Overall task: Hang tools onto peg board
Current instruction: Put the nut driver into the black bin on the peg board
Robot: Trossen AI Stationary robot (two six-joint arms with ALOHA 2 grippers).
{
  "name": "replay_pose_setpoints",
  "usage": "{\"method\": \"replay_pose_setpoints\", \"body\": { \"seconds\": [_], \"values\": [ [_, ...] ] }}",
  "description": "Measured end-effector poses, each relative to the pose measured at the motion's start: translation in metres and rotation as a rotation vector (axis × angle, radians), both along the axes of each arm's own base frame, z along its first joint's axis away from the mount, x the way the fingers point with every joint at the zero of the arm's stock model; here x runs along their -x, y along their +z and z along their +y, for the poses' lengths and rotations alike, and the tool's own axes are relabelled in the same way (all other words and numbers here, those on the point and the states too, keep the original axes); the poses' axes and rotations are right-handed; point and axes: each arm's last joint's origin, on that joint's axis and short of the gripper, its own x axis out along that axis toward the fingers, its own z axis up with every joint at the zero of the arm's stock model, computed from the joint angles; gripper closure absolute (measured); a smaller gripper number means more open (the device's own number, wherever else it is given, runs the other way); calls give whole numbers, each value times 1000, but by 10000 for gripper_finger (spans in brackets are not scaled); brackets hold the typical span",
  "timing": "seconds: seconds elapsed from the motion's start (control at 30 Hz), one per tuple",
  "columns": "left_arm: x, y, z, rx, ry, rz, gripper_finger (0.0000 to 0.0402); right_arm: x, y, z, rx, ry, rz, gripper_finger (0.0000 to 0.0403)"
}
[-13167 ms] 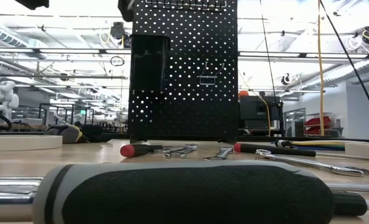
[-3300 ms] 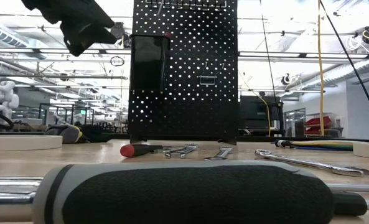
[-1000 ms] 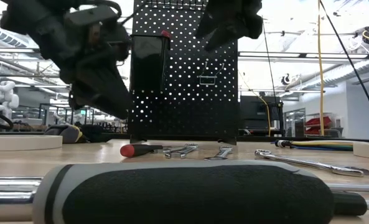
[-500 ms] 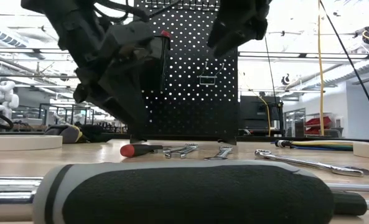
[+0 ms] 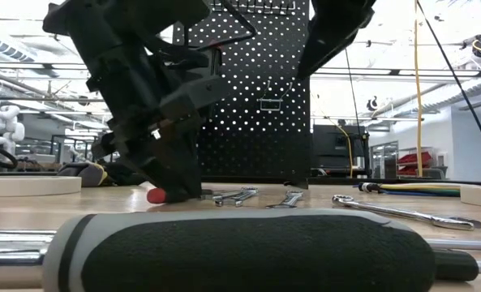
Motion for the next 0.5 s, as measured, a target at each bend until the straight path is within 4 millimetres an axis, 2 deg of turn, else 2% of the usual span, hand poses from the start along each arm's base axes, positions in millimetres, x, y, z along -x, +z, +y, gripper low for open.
{"method": "replay_pose_setpoints", "body": {
  "seconds": [0.17,0.33,0.5],
  "values": [
    [4,-3,-3,-12,32,21,281,2,0,4,23,45,17,186],
    [6,-3,-3,-16,25,41,369,4,-1,8,34,71,28,186],
    [8,0,-2,-20,-21,57,374,5,0,12,25,64,13,186]
  ]
}}
